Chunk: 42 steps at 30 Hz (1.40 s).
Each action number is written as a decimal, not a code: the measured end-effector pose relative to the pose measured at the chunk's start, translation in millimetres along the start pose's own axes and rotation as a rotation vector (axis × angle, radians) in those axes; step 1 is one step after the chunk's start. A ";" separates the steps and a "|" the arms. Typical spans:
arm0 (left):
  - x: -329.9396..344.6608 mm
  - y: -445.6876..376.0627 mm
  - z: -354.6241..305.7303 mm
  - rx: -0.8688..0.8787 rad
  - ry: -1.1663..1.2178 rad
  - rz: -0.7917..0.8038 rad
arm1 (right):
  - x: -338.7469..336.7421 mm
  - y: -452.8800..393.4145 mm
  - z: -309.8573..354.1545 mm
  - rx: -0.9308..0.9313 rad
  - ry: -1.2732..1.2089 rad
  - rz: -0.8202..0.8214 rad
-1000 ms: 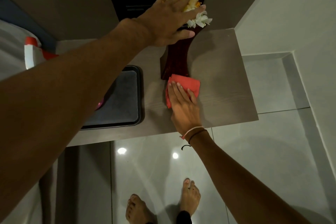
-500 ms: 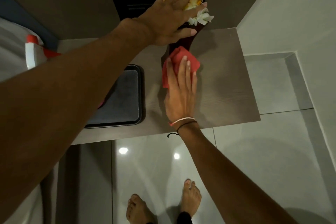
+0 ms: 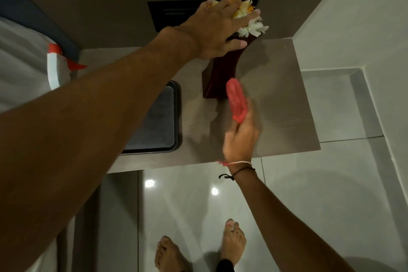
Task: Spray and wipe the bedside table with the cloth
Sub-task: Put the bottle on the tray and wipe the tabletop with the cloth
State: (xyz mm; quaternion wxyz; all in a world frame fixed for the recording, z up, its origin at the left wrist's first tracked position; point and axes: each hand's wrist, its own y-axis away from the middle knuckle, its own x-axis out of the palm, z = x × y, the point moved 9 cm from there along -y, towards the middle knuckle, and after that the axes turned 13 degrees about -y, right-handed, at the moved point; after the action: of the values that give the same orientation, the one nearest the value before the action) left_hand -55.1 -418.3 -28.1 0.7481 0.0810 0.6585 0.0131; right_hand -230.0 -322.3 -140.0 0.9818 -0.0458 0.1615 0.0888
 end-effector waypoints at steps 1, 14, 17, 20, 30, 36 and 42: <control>-0.4 -0.2 0.4 -0.001 0.000 -0.001 | -4.0 -3.2 8.7 -0.034 -0.032 -0.064; -2.2 -3.2 2.6 0.015 -0.010 -0.023 | 61.6 -8.0 -20.2 -0.267 0.827 0.491; -2.3 -1.0 1.7 0.010 -0.014 -0.024 | 57.8 6.4 -36.5 -0.251 0.851 0.548; -3.1 2.2 -1.4 0.005 -0.002 -0.025 | 53.6 18.2 -49.6 -0.187 0.827 0.573; 2.3 18.1 -18.2 -0.034 -0.058 -0.064 | 44.3 39.8 -30.5 -0.137 0.593 0.518; 8.9 35.0 -36.2 -0.067 -0.103 -0.109 | 17.7 53.2 -20.1 0.021 0.235 0.406; -3.8 78.1 -26.3 -0.210 0.283 -0.212 | 11.9 38.0 -24.4 0.684 -0.659 0.187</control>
State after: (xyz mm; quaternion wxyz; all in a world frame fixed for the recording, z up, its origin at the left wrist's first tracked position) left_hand -74.8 -339.1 -16.8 0.6497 -0.0696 0.7569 0.0140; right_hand -233.6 -286.1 -169.3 0.9273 0.3248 -0.1346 0.1284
